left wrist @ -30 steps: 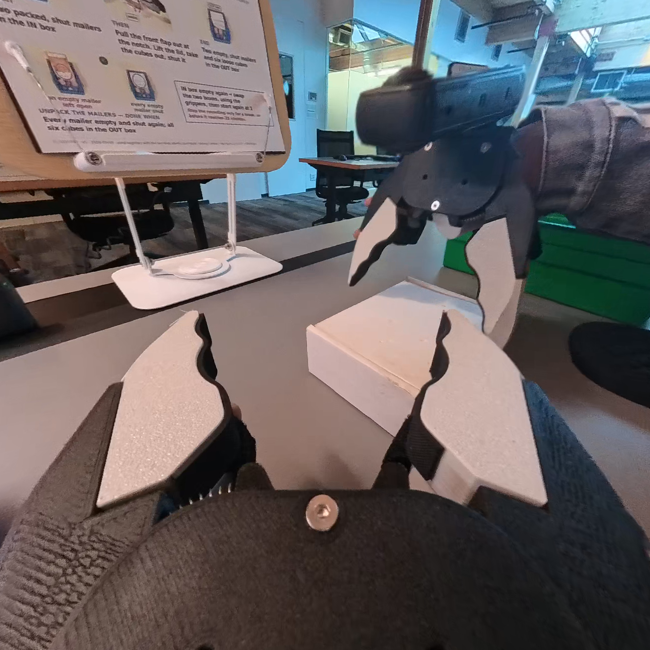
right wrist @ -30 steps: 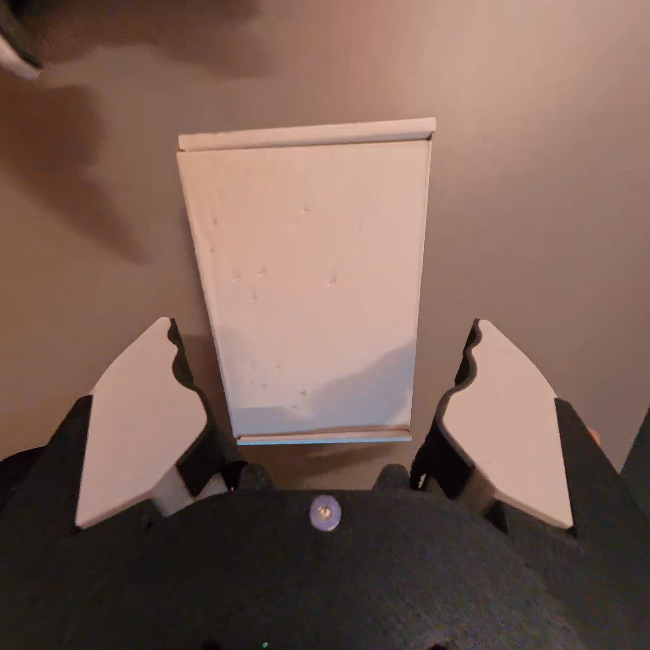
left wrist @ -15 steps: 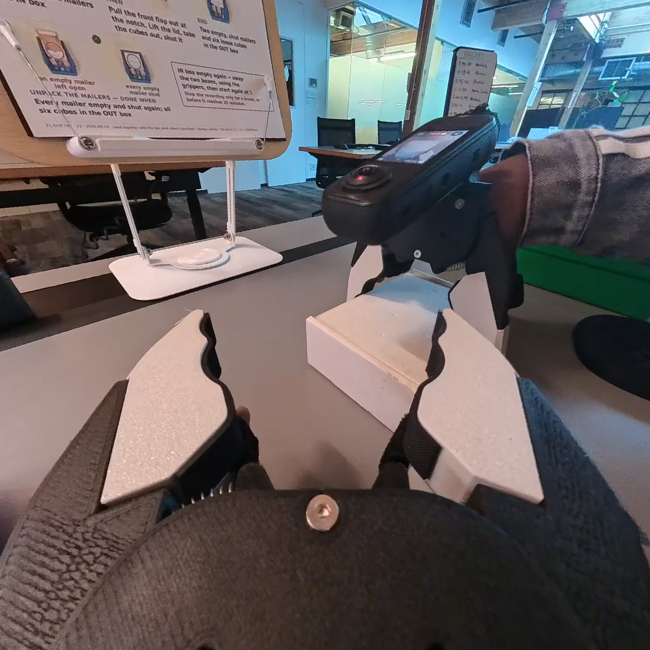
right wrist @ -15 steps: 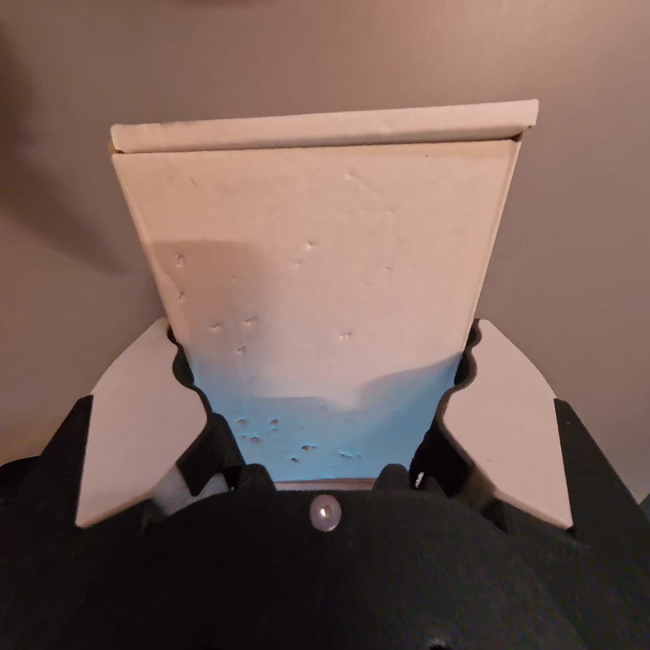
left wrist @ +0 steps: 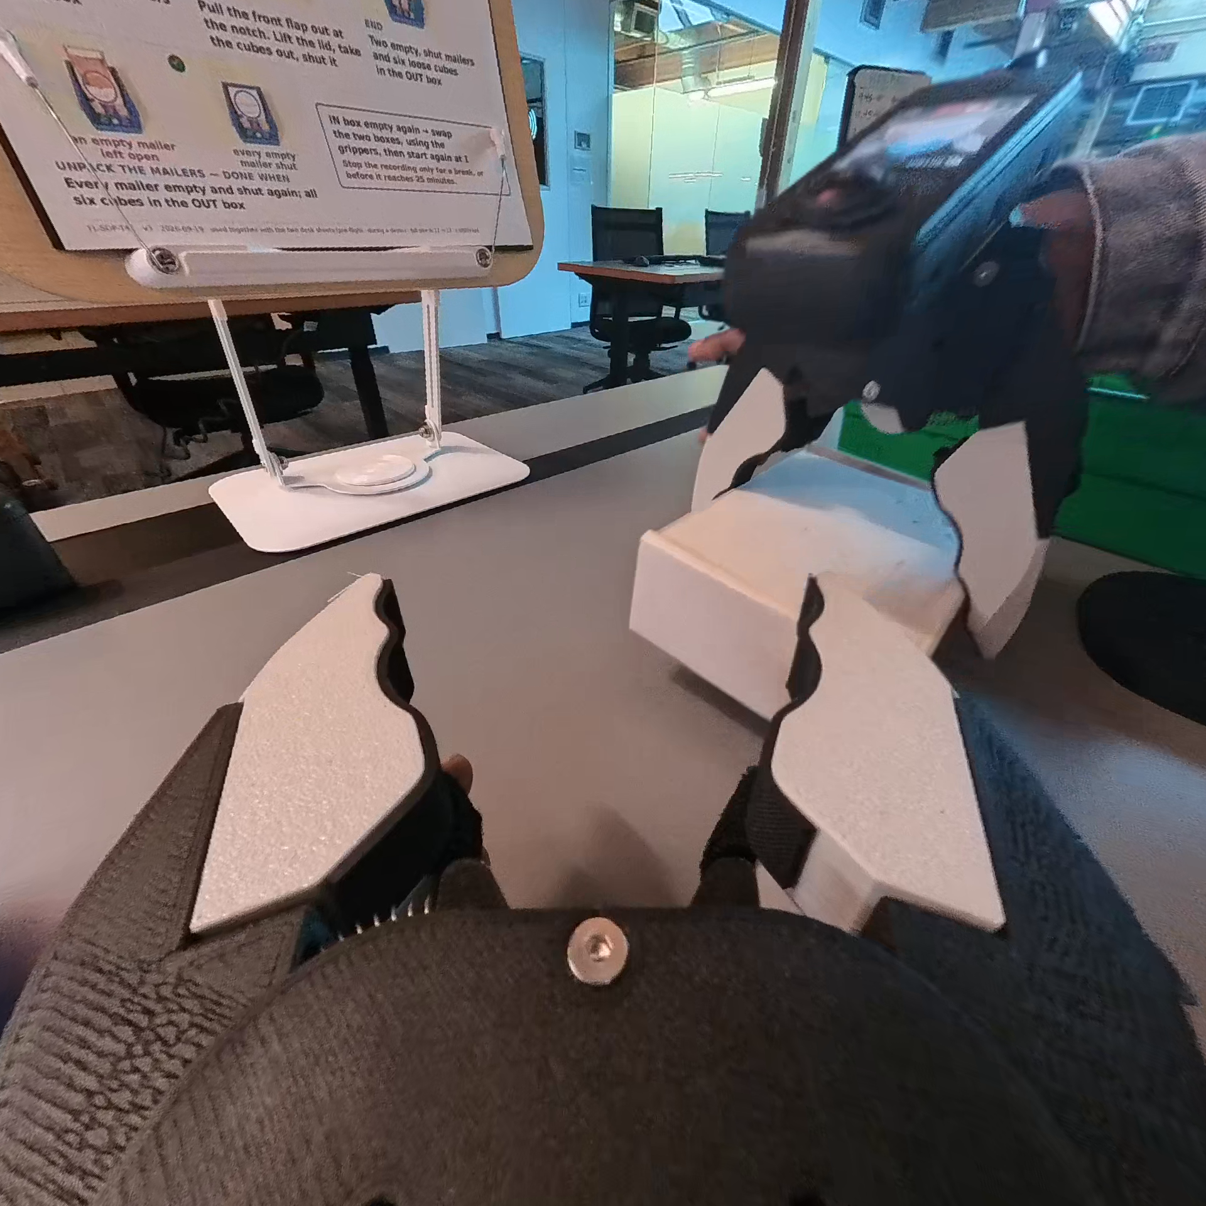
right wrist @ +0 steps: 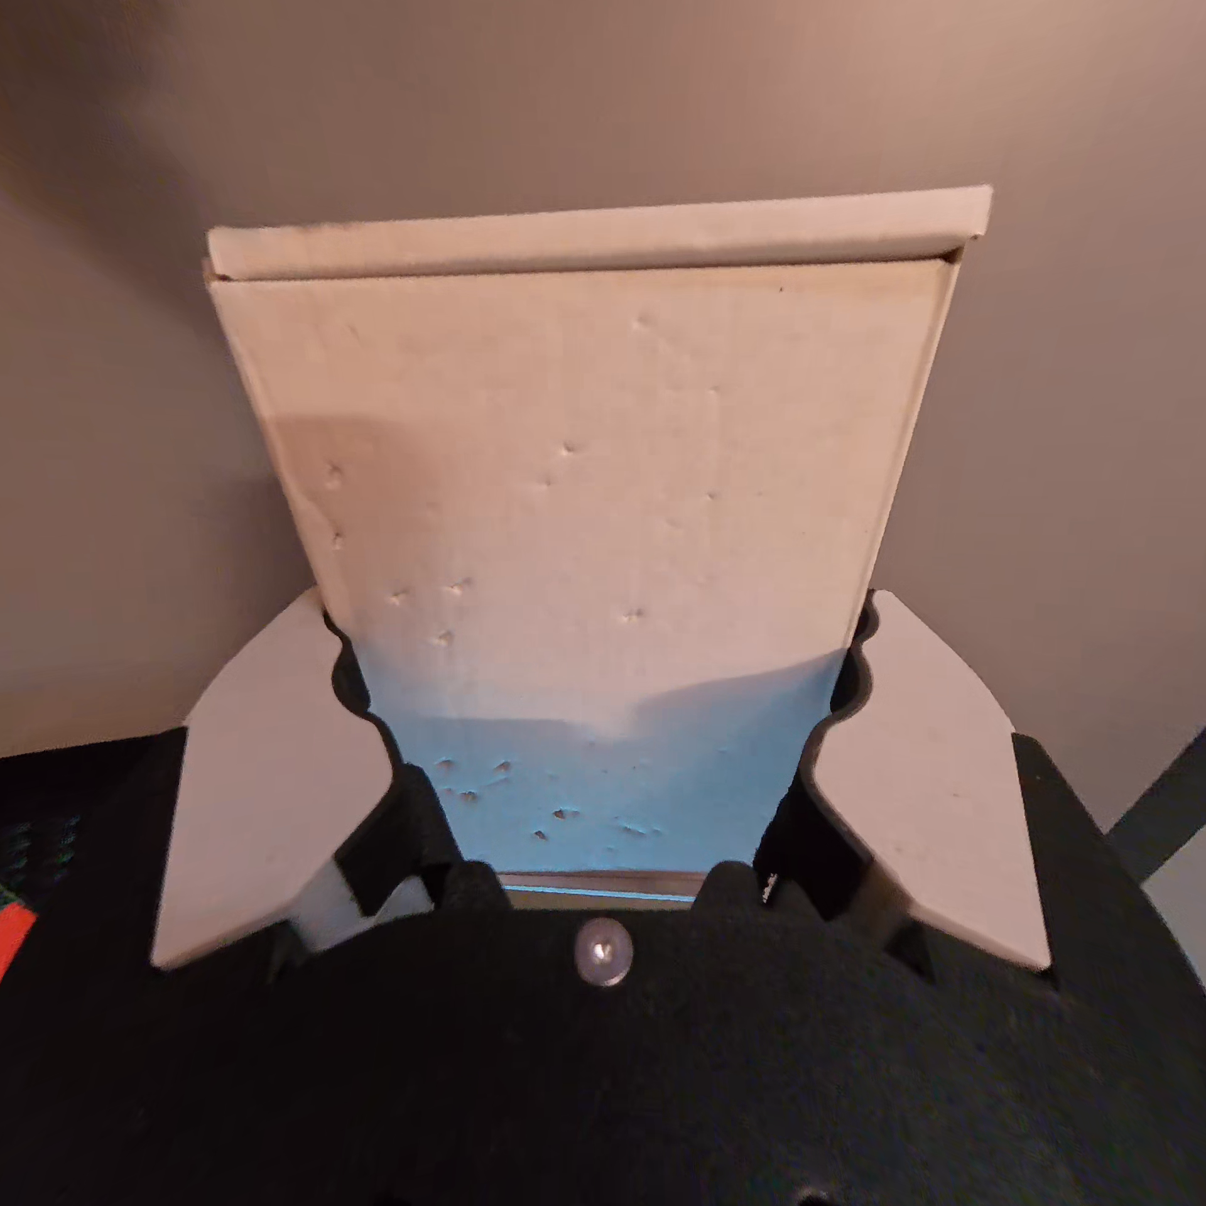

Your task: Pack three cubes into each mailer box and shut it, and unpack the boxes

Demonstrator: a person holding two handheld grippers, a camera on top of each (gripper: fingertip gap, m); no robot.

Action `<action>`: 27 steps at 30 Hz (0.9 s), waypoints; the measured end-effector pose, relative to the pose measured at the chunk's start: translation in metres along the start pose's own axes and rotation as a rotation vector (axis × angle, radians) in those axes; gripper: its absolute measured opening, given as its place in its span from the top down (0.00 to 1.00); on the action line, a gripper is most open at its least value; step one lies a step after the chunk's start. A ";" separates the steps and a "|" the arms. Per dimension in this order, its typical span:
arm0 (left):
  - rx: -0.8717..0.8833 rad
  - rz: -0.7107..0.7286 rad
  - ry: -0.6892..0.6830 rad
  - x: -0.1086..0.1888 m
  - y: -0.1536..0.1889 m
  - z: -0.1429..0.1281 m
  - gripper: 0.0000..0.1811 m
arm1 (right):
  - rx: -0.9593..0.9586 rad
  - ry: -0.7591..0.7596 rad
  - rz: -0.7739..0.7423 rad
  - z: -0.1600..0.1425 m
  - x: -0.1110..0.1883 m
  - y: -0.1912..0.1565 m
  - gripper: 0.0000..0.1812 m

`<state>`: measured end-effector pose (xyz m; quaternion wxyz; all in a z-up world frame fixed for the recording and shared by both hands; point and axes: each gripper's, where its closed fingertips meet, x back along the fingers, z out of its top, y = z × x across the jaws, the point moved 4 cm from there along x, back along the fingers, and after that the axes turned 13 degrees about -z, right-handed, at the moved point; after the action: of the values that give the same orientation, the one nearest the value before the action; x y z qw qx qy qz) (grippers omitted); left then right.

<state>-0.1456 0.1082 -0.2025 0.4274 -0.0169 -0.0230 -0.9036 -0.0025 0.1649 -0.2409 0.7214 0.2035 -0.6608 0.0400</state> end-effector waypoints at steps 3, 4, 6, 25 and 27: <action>-0.010 0.002 -0.016 -0.001 0.000 -0.002 0.37 | -0.007 -0.003 -0.017 -0.015 0.019 -0.003 0.23; -0.013 0.000 -0.021 -0.001 0.000 -0.003 0.37 | -0.007 -0.008 -0.023 -0.023 0.027 -0.005 0.23; -0.015 -0.004 -0.027 -0.002 0.001 -0.004 0.37 | -0.020 -0.017 -0.038 -0.044 0.046 -0.010 0.23; -0.012 0.018 -0.067 -0.004 -0.005 -0.012 0.37 | -0.371 -0.295 -0.184 -0.340 0.119 -0.080 0.24; -0.013 0.018 -0.070 -0.005 -0.005 -0.012 0.37 | -0.395 -0.307 -0.161 -0.350 0.110 -0.085 0.24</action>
<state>-0.1467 0.1142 -0.2152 0.4345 -0.0516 -0.0317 -0.8986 0.3673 0.1854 -0.1705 0.6394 0.1142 -0.7391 -0.1785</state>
